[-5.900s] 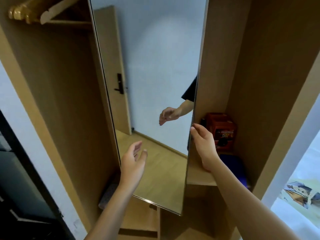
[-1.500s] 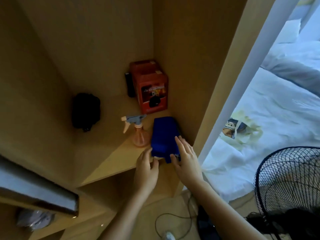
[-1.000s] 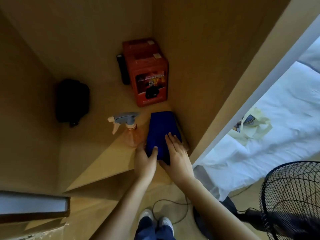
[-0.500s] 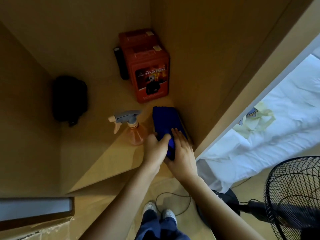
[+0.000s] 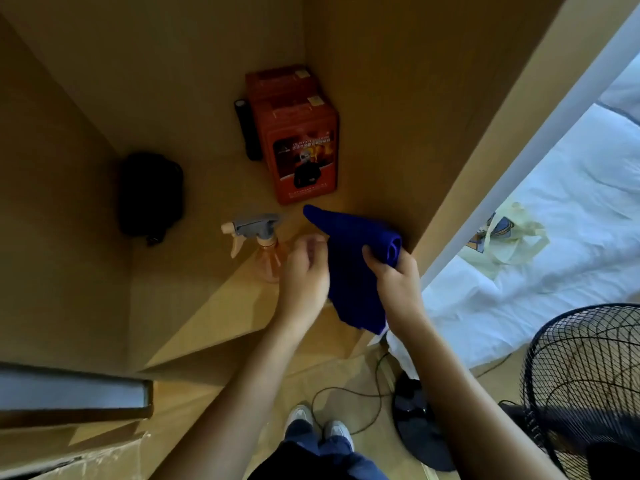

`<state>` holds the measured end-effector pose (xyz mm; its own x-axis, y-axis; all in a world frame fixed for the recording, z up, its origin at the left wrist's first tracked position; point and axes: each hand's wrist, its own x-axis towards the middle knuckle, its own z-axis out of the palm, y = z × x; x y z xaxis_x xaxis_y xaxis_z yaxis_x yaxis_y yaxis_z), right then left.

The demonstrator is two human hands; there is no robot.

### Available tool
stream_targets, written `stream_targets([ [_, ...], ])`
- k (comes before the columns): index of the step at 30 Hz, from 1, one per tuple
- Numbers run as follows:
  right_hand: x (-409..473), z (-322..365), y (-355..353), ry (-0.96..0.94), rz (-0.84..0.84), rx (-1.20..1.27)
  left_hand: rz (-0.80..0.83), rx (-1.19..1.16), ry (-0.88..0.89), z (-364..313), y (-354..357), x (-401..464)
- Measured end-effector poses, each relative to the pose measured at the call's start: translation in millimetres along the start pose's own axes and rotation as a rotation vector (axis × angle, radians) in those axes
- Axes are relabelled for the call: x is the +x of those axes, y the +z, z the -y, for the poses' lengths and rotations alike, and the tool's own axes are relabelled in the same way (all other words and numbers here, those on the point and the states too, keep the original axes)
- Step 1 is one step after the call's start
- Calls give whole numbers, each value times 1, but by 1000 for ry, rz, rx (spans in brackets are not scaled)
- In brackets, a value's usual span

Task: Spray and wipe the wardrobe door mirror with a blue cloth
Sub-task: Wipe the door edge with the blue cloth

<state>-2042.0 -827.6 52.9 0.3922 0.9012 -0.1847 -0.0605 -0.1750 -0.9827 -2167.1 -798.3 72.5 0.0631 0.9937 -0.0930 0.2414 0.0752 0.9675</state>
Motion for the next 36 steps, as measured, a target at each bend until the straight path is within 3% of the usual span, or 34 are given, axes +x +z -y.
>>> stream_targets([
  [8,-34,47,-21,281,333,224,107,-263,-241,24,-34,-11],
  [14,-62,58,-8,401,536,278,158,-437,-322,33,-73,-42],
  [18,-88,60,21,386,631,254,137,-577,-275,39,-113,-71],
  [27,-194,42,110,171,552,87,-85,-458,-72,59,-232,-170],
  [36,-296,54,192,-81,445,123,-241,-255,113,28,-341,-248],
])
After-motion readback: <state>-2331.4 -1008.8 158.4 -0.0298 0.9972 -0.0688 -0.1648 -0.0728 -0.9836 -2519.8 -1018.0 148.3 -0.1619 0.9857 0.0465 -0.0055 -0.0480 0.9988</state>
